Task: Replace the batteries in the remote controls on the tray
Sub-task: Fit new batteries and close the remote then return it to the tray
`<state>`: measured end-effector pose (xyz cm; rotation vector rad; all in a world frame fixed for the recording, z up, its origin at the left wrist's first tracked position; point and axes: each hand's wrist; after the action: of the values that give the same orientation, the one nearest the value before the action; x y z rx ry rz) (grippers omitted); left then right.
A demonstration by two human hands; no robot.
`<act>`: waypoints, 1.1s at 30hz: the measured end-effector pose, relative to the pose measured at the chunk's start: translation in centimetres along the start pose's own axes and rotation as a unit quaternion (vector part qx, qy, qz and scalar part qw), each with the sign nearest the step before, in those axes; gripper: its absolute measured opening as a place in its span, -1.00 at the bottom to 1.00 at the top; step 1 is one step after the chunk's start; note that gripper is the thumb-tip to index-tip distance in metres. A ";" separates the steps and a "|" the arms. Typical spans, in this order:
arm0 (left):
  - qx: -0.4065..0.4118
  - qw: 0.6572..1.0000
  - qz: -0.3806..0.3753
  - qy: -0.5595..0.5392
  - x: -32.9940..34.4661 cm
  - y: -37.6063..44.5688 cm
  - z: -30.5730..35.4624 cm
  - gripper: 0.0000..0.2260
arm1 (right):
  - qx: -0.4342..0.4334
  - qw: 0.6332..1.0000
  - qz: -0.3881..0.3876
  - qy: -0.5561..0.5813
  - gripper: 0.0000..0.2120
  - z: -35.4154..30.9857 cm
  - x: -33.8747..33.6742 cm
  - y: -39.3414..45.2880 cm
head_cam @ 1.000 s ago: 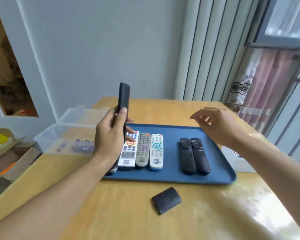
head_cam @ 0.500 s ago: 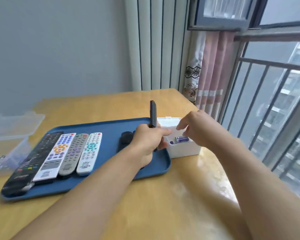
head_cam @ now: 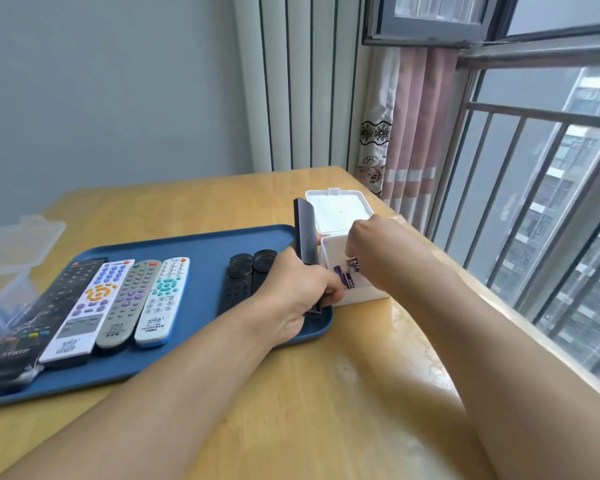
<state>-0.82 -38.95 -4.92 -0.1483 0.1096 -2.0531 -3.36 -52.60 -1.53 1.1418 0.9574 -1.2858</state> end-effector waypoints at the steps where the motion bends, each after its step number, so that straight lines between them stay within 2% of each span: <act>1: 0.006 1.000 -0.004 0.000 0.0 -0.1 0.0 -0.54 | 0.003 1.000 0.005 0.001 -0.66 0.0 0.0 0.1; 5: 0.010 1.000 -0.020 -0.005 -0.1 -0.3 -0.2 -0.50 | 0.025 1.000 0.009 0.008 -0.75 -0.2 0.2 0.2; 14: 0.007 1.000 -0.014 -0.017 -0.3 0.1 -0.4 -0.50 | 0.006 0.999 -0.019 -0.025 -0.61 -0.5 0.2 0.3; 17: 0.016 1.000 -0.018 -0.012 -0.4 0.1 -0.5 -0.53 | 0.012 1.000 -0.003 -0.014 -0.68 -0.4 0.5 0.4; 19: 0.022 1.000 -0.013 -0.012 -0.4 0.2 -0.6 -0.54 | 0.018 1.000 0.011 0.019 -0.91 0.1 0.3 0.3; 22: 0.023 1.000 -0.009 -0.018 -0.2 0.2 -0.5 -0.58 | 0.032 0.986 0.056 0.153 -0.85 1.4 0.0 0.0; 24: 0.017 1.000 -0.009 -0.021 -0.2 0.2 -0.4 -0.69 | 0.036 0.943 0.104 0.313 -0.80 1.8 -0.4 -0.1; 25: 0.013 1.000 -0.005 -0.019 -0.3 0.3 -0.4 -0.73 | 0.041 0.900 0.115 0.419 -0.77 1.8 -0.5 -0.2; 27: 0.011 1.000 0.005 -0.007 -0.4 0.5 -0.6 -0.74 | 0.038 0.756 0.091 0.648 -0.74 1.7 -0.7 -0.2; 29: 0.013 1.000 0.019 0.003 -0.6 0.6 -0.8 -0.74 | 0.038 0.597 0.028 0.801 -0.73 1.8 -0.3 0.0; 30: 0.016 1.000 0.025 0.002 -0.6 0.6 -0.8 -0.74 | 0.038 0.550 0.001 0.834 -0.73 1.9 -0.2 0.1; 31: 0.019 0.999 0.029 0.001 -0.6 0.6 -0.8 -0.74 | 0.037 0.525 -0.021 0.850 -0.73 1.8 -0.1 0.1; 33: 0.023 0.999 0.036 0.001 -0.6 0.6 -0.8 -0.73 | 0.030 0.504 -0.049 0.862 -0.73 1.7 0.1 0.3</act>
<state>-0.10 -38.68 -5.85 -0.1127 0.0669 -1.9818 -3.24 -54.30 -1.22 2.4000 2.3314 0.3487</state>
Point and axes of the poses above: each hand's wrist, its own y-axis towards the middle knuckle, its own x-axis out of the palm, z = x × y, and after that the axes turned 1 degree about -z, right-handed
